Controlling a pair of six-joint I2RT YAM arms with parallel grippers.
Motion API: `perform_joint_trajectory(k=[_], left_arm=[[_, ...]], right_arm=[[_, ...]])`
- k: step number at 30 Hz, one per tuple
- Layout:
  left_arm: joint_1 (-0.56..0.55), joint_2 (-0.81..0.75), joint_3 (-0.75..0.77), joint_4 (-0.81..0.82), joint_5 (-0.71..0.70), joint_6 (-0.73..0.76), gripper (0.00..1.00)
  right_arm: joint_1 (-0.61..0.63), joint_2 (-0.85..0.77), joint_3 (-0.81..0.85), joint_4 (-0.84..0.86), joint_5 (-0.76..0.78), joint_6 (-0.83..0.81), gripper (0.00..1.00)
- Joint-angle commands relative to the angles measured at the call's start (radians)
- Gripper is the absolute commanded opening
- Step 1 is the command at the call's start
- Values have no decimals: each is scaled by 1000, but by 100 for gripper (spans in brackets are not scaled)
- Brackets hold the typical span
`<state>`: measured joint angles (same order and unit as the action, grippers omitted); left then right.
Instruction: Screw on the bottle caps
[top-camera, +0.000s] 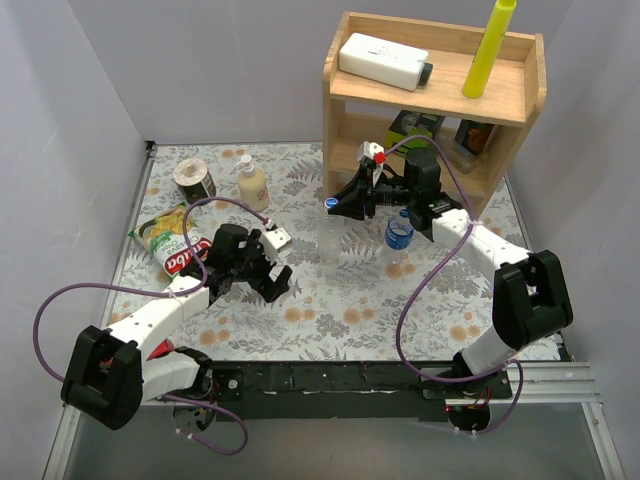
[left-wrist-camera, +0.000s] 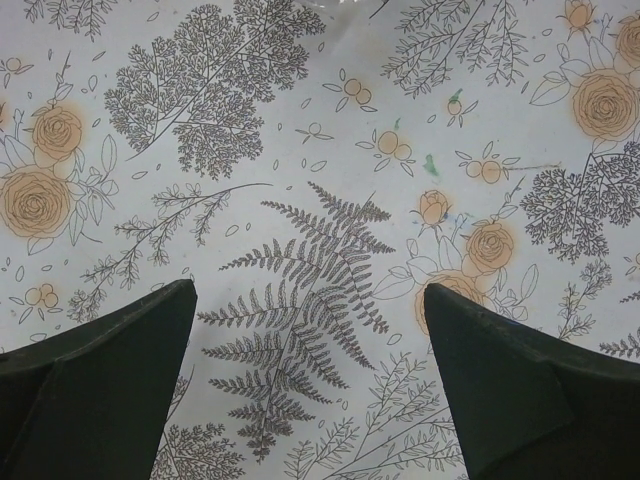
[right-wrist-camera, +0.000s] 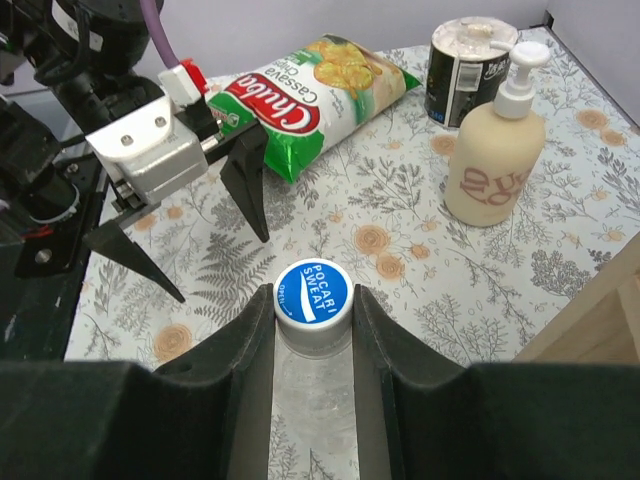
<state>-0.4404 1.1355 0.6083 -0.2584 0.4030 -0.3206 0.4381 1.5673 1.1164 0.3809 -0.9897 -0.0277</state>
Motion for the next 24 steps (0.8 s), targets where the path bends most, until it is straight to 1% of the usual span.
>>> perform_joint_trajectory(k=[1, 9, 12, 13, 15, 16, 18, 19, 20, 22, 24], left_arm=[[5, -2, -8, 10, -13, 23, 98], [5, 30, -12, 15, 17, 32, 98], [5, 36, -10, 18, 20, 32, 98], [5, 40, -8, 16, 23, 34, 98], [5, 44, -7, 16, 25, 34, 98], [5, 44, -4, 15, 26, 34, 98], [5, 49, -1, 15, 30, 32, 98], [5, 49, -2, 15, 28, 32, 98], [5, 52, -2, 15, 31, 32, 98], [5, 53, -2, 15, 34, 34, 98], [5, 58, -1, 15, 40, 35, 98]], right_arm=[[-1, 10, -23, -33, 5, -129, 1], [-1, 13, -79, -31, 6, -140, 5], [-1, 11, -89, -33, 2, -138, 12], [-1, 11, -92, -33, 2, -141, 18], [-1, 10, -93, -36, 2, -143, 23], [-1, 10, -95, -36, -1, -143, 29], [-1, 8, -93, -33, 0, -135, 35], [-1, 7, -93, -30, 2, -130, 43], [-1, 5, -92, -28, 2, -127, 55], [-2, 4, -86, -28, 6, -126, 63], [-1, 7, -81, -30, 10, -124, 64]])
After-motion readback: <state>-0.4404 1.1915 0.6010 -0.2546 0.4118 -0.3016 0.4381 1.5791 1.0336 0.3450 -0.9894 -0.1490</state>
